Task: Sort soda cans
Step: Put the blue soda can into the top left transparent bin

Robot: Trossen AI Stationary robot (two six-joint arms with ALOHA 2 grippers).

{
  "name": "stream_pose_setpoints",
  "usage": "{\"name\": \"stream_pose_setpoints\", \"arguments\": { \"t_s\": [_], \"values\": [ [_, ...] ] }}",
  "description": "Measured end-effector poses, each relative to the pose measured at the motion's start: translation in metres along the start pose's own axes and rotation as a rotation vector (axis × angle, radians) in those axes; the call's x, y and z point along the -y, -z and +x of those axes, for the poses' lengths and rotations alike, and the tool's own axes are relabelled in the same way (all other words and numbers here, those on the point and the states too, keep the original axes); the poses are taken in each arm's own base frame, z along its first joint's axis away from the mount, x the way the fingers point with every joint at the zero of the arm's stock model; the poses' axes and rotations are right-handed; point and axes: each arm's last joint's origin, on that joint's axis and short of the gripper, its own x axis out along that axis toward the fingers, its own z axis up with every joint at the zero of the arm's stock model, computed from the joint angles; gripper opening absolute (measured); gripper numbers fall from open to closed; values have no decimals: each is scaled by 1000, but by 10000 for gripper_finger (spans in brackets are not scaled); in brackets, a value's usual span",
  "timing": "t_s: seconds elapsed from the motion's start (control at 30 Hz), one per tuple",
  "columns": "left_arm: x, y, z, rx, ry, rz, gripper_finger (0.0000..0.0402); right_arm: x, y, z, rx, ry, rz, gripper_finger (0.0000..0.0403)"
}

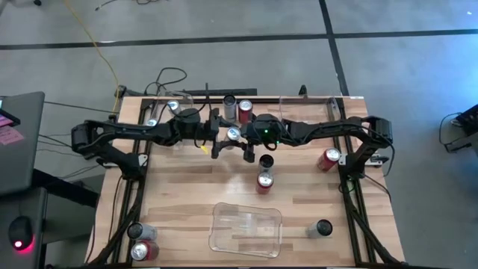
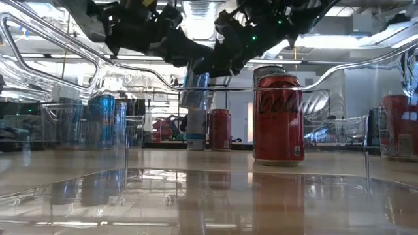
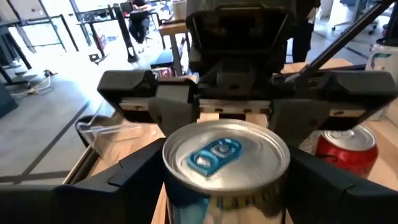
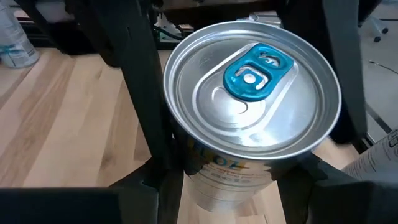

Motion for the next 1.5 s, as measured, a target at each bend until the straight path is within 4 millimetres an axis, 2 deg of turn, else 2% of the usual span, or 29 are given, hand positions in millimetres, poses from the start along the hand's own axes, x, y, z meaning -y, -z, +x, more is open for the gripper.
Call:
{"name": "stream_pose_setpoints", "arguments": {
  "t_s": [0.23, 0.47, 0.77, 0.93, 1.1, 1.23, 1.37, 1.5],
  "values": [
    [0, -2, -3, -11, -2, -6, 271, 0, 0, 0, 0, 0, 1, 198],
    [-1, -1, -4, -20, -6, -9, 234, 0, 0, 0, 3, 1, 0, 198],
    [-2, -2, -5, -18, -27, -10, 233, 0, 0, 0, -3, 1, -4, 200],
    [-3, -7, -10, -17, -83, -4, 235, 1, -2, 0, 9, -2, -9, 232],
    [-7, -24, -28, 18, -163, -1, 234, 2, -6, -1, 44, 28, 3, 288],
    [-16, -39, -53, 23, -291, 17, 234, 6, -2, 0, 23, 43, 34, 323],
    [-22, -40, -81, 37, -366, -9, 236, 15, -6, -2, 64, 72, 93, 343],
    [-26, -37, -110, 84, -451, -37, 234, 22, -3, -1, 54, 97, 113, 347]
  ]
}}
